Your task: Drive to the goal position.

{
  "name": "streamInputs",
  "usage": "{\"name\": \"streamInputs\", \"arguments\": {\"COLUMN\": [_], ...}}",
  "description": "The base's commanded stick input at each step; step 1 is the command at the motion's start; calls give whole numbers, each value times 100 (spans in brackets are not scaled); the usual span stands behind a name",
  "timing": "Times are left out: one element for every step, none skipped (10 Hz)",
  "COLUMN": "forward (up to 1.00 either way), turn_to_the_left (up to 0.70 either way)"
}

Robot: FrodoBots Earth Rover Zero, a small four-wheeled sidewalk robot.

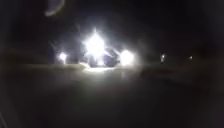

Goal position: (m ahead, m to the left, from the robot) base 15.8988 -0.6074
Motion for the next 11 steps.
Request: {"name": "streamInputs", "arguments": {"forward": [70,70,70,70,70,70,70,70,70,70,70], "turn_to_the_left": [0,0,0,0,0,0,0,0,0,0,0]}}
